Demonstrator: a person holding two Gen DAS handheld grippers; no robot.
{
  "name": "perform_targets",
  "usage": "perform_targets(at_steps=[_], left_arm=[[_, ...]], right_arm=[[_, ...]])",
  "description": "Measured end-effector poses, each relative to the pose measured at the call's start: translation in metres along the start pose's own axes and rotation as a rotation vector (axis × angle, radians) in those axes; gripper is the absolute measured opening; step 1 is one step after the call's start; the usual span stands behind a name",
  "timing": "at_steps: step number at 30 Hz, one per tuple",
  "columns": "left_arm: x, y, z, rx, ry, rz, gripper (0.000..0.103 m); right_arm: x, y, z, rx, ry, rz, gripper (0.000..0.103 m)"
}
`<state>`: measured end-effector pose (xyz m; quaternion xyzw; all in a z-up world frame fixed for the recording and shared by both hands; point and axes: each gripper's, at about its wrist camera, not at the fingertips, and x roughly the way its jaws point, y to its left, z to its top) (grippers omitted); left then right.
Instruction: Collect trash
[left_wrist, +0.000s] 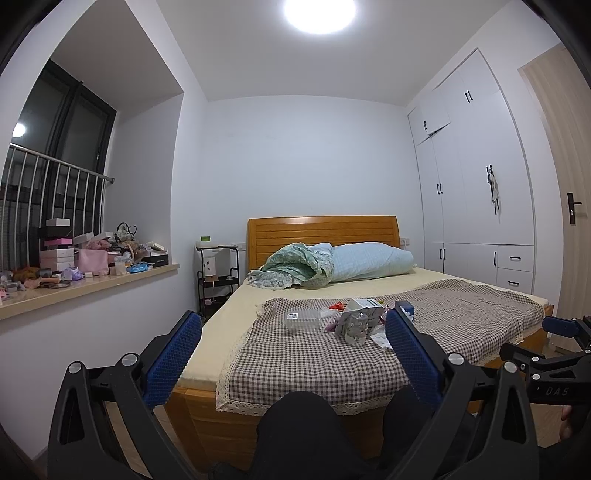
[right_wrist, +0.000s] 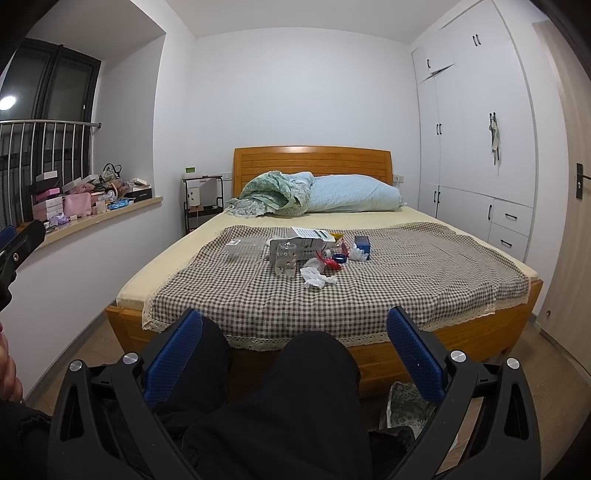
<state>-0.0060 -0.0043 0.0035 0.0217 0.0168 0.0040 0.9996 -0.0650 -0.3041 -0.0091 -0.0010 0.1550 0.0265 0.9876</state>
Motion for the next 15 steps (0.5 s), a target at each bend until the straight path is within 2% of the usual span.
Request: perform_targets(at_steps=[15], left_arm=[[-0.0009, -0.0017, -0.0006, 0.001, -0.003, 0.002, 0.096]], right_arm=[[-0.0005, -0.0021, 0.0005, -0.002, 0.003, 0.004, 0.097]])
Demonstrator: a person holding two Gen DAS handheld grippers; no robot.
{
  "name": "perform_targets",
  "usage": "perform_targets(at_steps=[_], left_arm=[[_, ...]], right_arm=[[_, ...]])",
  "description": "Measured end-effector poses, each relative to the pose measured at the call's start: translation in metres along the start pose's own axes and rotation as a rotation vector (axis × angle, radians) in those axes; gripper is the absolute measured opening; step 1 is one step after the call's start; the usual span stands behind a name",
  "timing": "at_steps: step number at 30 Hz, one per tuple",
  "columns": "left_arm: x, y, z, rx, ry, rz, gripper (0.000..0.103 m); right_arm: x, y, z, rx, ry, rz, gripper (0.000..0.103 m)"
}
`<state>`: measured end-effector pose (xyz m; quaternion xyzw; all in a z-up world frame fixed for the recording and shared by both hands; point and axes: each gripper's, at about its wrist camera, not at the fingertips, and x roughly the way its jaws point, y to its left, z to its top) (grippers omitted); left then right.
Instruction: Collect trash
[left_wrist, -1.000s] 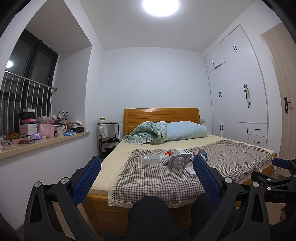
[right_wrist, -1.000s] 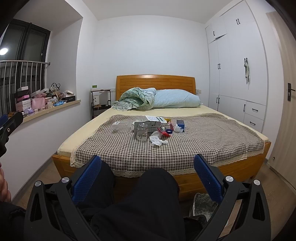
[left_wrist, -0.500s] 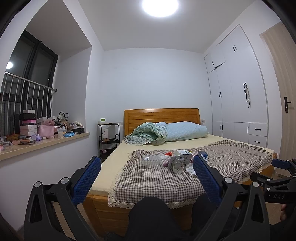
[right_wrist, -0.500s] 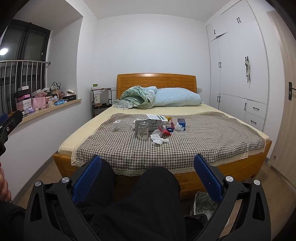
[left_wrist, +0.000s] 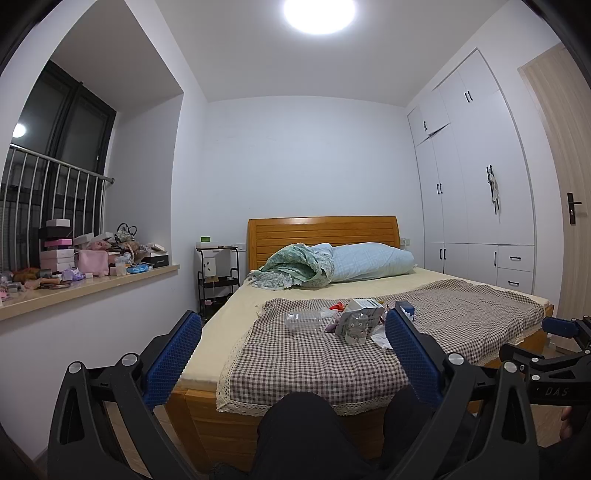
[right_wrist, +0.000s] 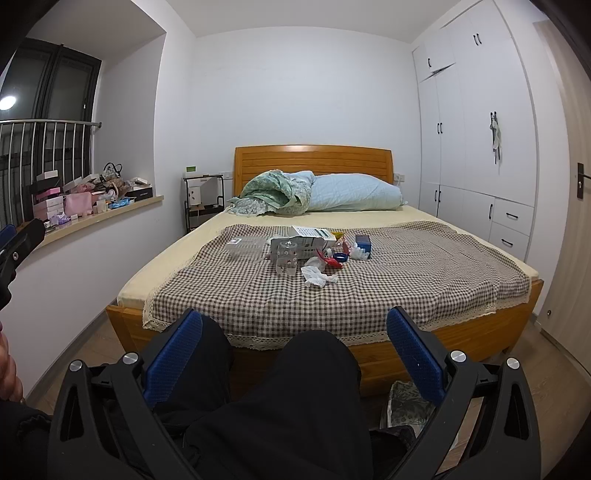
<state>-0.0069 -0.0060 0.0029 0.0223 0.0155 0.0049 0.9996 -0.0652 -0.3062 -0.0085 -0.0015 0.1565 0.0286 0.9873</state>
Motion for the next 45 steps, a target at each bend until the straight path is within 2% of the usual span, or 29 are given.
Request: perform_targets(at_steps=[34, 45], left_arm=[[0.004, -0.001, -0.005, 0.002, 0.010, -0.004, 0.096], [0.038, -0.002, -0.012, 0.030, 0.038, 0.027, 0.096]], right_arm=[[0.001, -0.002, -0.001, 0.001, 0.012, 0.003, 0.097], [0.028, -0.007, 0.002, 0.017, 0.056, 0.002, 0.097]])
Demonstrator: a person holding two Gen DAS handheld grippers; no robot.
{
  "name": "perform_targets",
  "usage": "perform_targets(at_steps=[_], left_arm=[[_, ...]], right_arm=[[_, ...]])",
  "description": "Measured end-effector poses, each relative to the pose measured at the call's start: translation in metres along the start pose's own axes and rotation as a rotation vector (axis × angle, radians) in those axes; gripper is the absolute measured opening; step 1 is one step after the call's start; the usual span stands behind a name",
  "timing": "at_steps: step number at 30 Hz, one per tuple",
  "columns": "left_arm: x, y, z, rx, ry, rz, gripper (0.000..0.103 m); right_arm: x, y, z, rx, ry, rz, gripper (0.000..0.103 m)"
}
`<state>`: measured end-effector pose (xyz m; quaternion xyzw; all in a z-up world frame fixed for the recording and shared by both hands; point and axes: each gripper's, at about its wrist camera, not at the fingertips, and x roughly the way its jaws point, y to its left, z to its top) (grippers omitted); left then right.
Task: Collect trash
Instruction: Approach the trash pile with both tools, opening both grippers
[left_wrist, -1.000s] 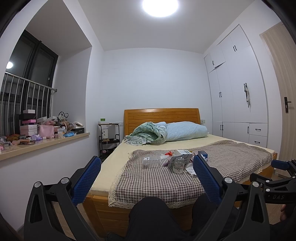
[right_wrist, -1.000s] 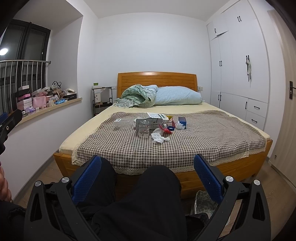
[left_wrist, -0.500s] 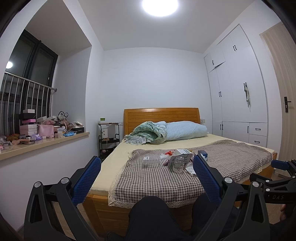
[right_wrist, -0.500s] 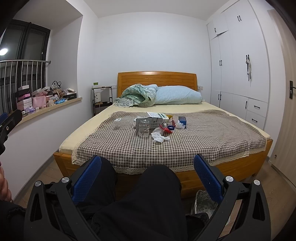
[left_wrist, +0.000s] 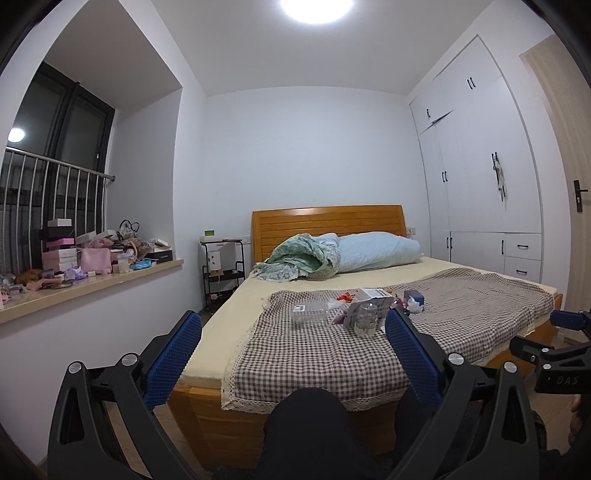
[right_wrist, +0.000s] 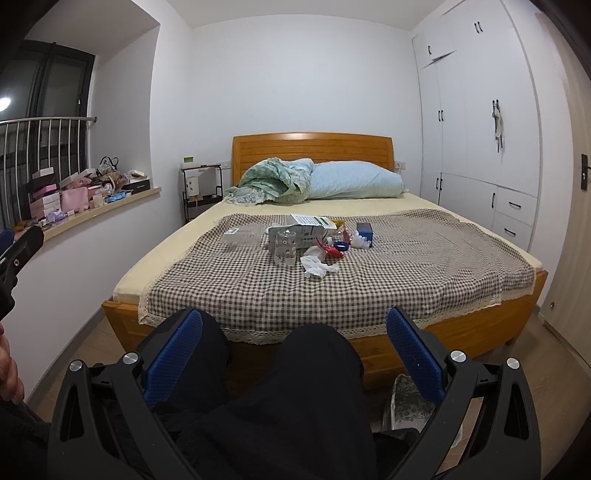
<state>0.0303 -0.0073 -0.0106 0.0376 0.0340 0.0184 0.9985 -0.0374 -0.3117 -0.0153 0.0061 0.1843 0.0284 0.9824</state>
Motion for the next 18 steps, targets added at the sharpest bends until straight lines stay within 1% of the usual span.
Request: perform_targets(at_steps=[4, 7, 11, 18], left_arm=[[0.020, -0.004, -0.004, 0.032, 0.002, 0.012, 0.096], [0.041, -0.006, -0.007, 0.034, 0.018, 0.004, 0.096], [0.073, -0.010, -0.012, 0.054, 0.042, -0.003, 0.096], [0.133, -0.021, -0.022, 0.080, 0.097, -0.032, 0.096]], right_arm=[[0.016, -0.003, 0.003, -0.004, 0.023, -0.012, 0.097], [0.033, -0.006, 0.004, -0.010, 0.043, -0.028, 0.097], [0.063, -0.012, 0.008, 0.001, 0.080, -0.038, 0.097], [0.123, -0.024, 0.020, 0.027, 0.114, -0.064, 0.097]])
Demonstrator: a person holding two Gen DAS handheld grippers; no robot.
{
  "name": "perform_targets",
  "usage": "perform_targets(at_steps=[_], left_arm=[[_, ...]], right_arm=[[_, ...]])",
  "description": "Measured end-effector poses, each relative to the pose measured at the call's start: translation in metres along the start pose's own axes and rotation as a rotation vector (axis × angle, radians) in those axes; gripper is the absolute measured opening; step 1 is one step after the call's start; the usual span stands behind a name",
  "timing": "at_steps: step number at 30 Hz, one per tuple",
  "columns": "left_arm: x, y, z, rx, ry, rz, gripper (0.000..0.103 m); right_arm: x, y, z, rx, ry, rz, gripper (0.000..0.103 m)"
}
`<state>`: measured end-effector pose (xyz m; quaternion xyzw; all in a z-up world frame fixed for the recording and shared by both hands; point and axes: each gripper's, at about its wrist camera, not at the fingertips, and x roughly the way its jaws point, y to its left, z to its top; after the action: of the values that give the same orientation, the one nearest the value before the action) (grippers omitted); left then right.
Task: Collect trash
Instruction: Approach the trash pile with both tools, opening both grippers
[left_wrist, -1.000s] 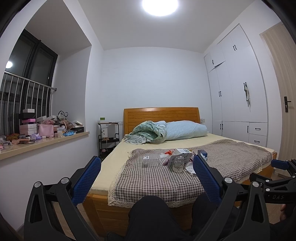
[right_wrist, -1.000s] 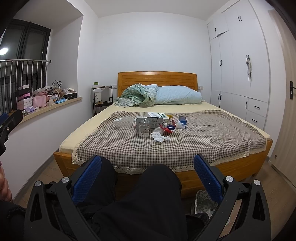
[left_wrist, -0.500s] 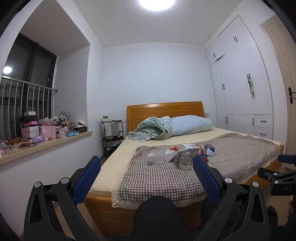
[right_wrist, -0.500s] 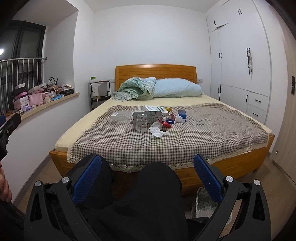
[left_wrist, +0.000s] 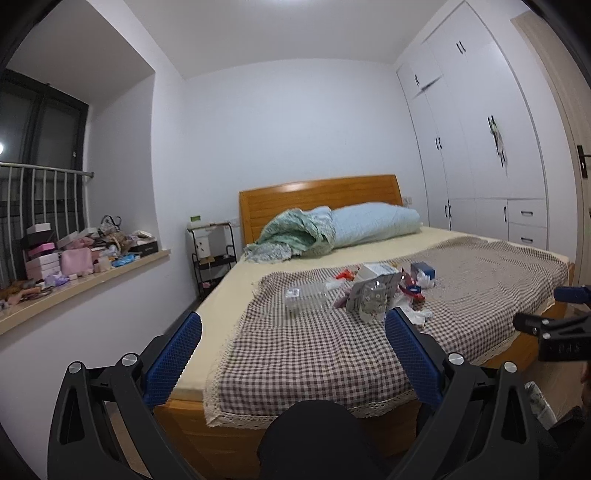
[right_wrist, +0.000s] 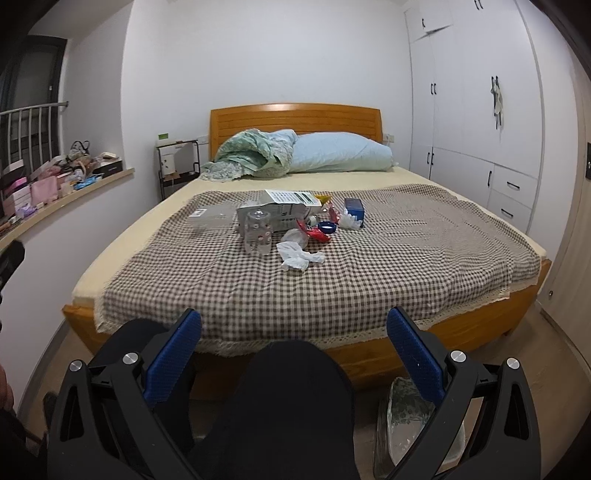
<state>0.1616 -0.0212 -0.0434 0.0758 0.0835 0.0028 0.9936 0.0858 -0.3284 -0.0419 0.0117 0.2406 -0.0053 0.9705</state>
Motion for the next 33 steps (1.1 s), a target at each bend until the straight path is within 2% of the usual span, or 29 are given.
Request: perform_targets(at_steps=[6, 12, 15, 19, 22, 26, 31, 33], left_arm=[[0.062, -0.012, -0.005, -0.019, 0.090, -0.034, 0.096], [0.134, -0.036, -0.014, -0.056, 0.224, -0.114, 0.096], [0.165, -0.051, -0.017, -0.067, 0.262, -0.146, 0.096], [0.202, -0.072, -0.018, -0.076, 0.297, -0.179, 0.096], [0.233, -0.089, -0.019, -0.063, 0.319, -0.222, 0.096], [0.265, -0.099, -0.020, -0.073, 0.331, -0.218, 0.096], [0.323, -0.118, -0.018, -0.104, 0.355, -0.267, 0.096], [0.352, -0.130, -0.015, -0.107, 0.362, -0.284, 0.096]], right_arm=[[0.056, -0.010, 0.013, 0.037, 0.061, -0.004, 0.097], [0.097, -0.021, 0.018, 0.025, 0.085, -0.060, 0.096], [0.116, -0.028, 0.020, 0.023, 0.103, -0.072, 0.096], [0.144, -0.037, 0.022, 0.013, 0.135, -0.073, 0.096], [0.165, -0.050, 0.023, 0.043, 0.143, -0.039, 0.096], [0.191, -0.063, 0.032, 0.064, 0.123, 0.014, 0.096], [0.224, -0.064, 0.046, -0.028, 0.160, -0.043, 0.096], [0.236, -0.066, 0.048, -0.028, 0.173, -0.048, 0.096]])
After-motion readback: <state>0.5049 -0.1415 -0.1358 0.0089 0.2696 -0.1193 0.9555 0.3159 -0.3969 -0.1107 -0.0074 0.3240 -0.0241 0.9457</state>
